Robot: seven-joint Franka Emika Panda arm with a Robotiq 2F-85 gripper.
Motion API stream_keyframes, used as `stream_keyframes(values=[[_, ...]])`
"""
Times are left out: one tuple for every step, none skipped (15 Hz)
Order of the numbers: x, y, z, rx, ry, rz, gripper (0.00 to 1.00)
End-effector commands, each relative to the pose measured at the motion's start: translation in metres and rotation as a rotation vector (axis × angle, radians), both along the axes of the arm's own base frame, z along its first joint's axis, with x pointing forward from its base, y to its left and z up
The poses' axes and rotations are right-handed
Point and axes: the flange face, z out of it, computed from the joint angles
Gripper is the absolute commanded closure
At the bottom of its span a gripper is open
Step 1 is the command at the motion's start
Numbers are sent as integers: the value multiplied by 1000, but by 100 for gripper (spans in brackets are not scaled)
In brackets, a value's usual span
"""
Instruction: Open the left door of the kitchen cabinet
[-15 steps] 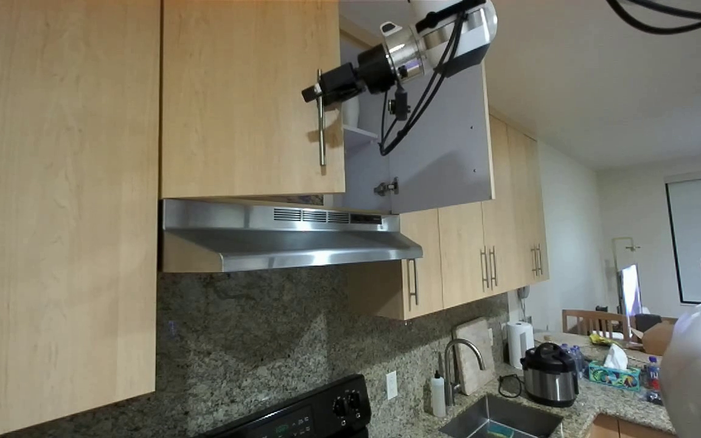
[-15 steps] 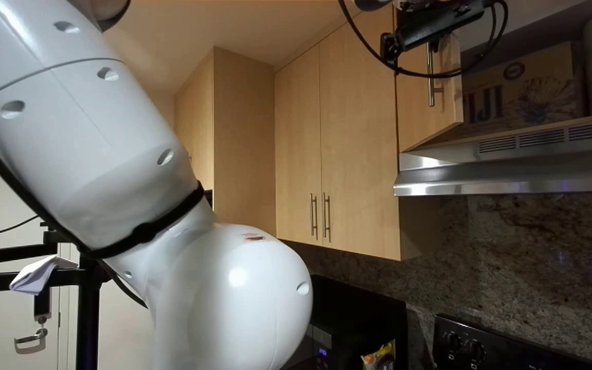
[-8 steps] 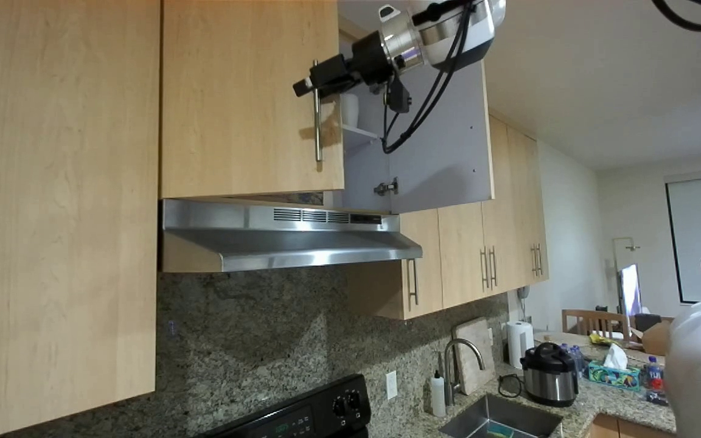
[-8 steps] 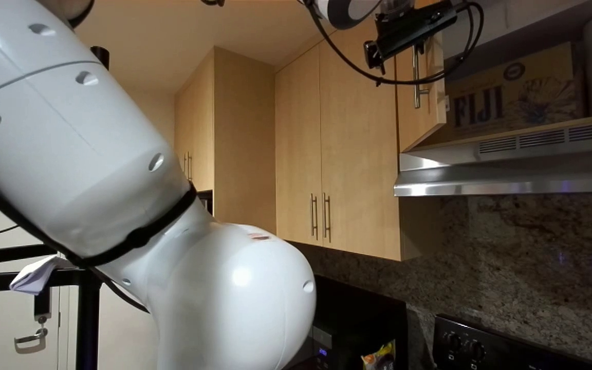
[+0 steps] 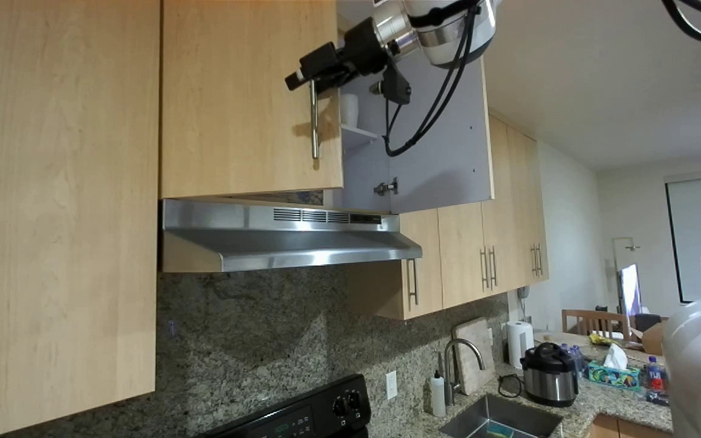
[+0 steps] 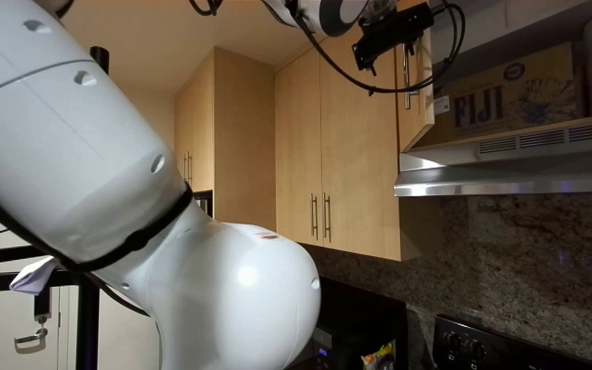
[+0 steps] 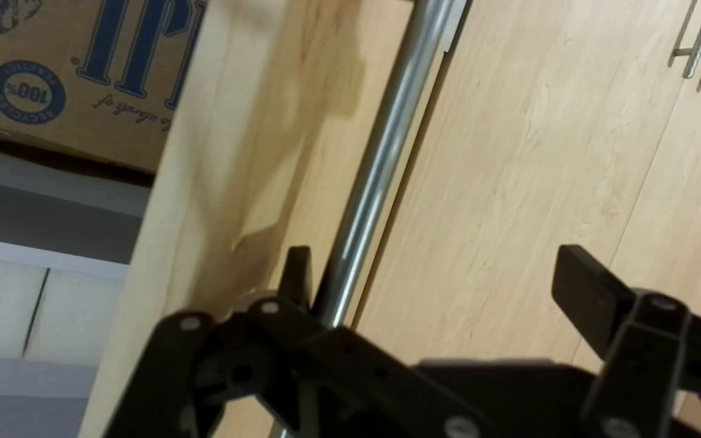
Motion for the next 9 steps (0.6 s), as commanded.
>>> stream_keyframes(values=[[-6,37,12,-17,-2,34,0],[-10,40,14,-18,-2,27,0],[-16,44,19,-15,-10,18,0],[-20,48,21,-15,-12,11,0],[-27,53,24,-15,-17,1,0],[-30,58,26,-16,-22,-6,0],[-35,62,29,-13,-34,-15,0],[-38,66,30,-13,-34,-21,0],[-45,69,33,-9,-41,-22,0]])
